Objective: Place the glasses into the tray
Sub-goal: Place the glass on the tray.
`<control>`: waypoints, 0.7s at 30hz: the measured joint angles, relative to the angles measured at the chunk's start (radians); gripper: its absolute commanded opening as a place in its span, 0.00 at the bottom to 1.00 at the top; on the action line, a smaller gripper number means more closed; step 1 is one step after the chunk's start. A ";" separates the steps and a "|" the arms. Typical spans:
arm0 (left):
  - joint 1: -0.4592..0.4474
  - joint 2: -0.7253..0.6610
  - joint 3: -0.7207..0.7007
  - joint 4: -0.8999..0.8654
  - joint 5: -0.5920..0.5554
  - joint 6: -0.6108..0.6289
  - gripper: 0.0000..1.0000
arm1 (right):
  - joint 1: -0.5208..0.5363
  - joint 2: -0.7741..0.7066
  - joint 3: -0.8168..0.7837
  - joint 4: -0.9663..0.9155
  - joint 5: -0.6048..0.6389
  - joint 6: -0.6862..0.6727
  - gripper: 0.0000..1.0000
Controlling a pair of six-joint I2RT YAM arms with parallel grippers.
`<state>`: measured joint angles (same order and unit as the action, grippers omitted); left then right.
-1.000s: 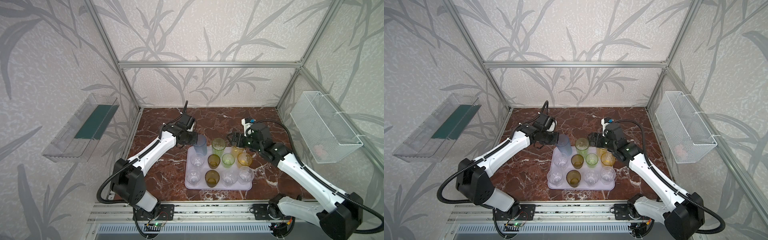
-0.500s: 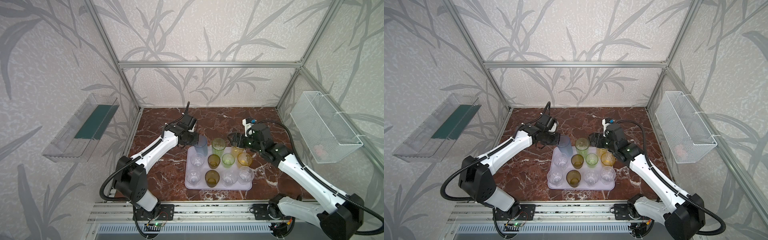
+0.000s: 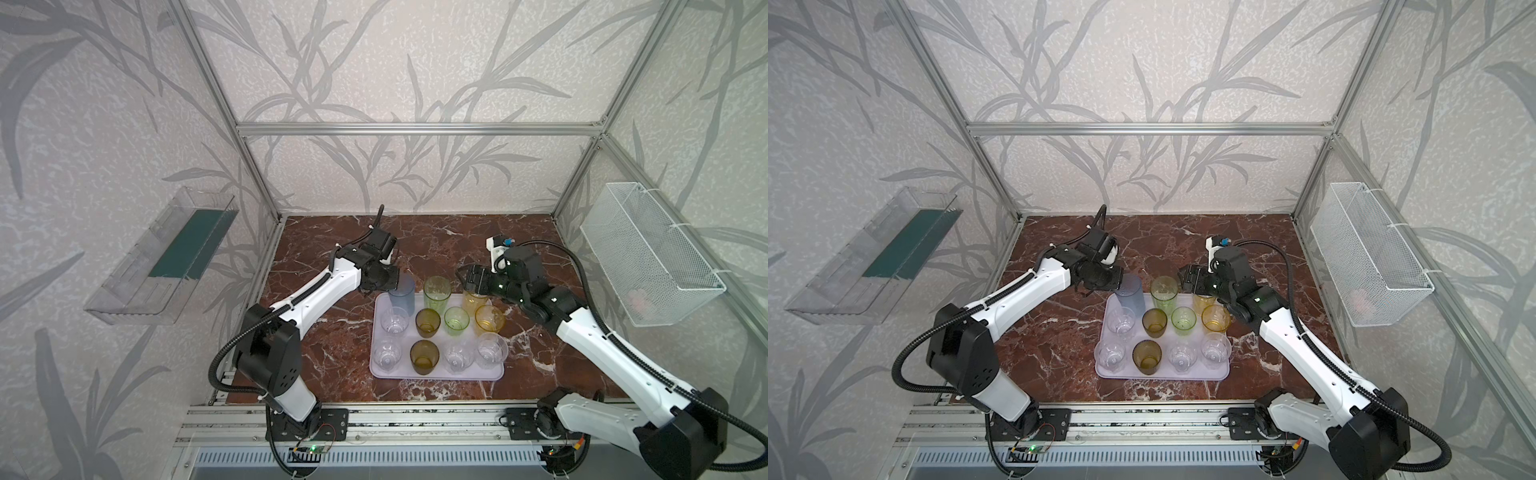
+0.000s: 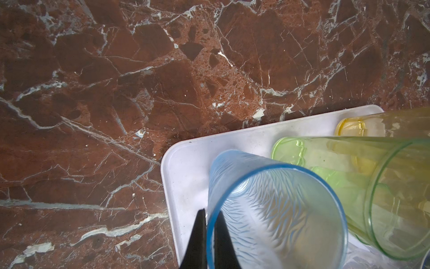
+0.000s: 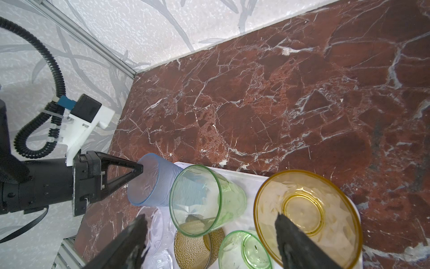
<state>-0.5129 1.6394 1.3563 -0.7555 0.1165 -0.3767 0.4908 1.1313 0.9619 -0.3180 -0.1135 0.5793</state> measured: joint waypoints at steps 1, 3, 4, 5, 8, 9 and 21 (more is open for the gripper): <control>0.000 0.002 0.002 0.000 0.001 0.000 0.00 | 0.000 0.000 0.000 0.000 0.000 0.000 0.86; -0.002 0.003 0.002 0.000 0.001 0.000 0.04 | 0.000 0.000 0.000 0.000 0.000 0.001 0.86; -0.003 0.003 0.003 0.000 0.001 0.000 0.05 | 0.000 0.000 0.000 0.000 0.000 0.001 0.86; -0.003 0.003 0.003 0.000 0.001 0.000 0.06 | 0.000 0.000 0.000 0.000 0.000 0.001 0.86; -0.004 0.002 0.003 0.000 0.001 0.001 0.14 | -0.002 0.000 0.000 0.000 -0.001 0.005 0.86; -0.004 0.002 0.003 0.000 0.001 0.002 0.17 | -0.003 0.000 0.000 0.000 -0.001 0.005 0.86; -0.004 -0.007 0.002 0.005 0.003 0.014 0.94 | -0.012 0.000 -0.002 0.001 -0.008 0.017 0.86</control>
<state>-0.5171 1.6325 1.3586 -0.7509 0.1200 -0.3622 0.4786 1.1313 0.9604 -0.3172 -0.1219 0.5964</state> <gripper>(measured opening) 0.855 0.859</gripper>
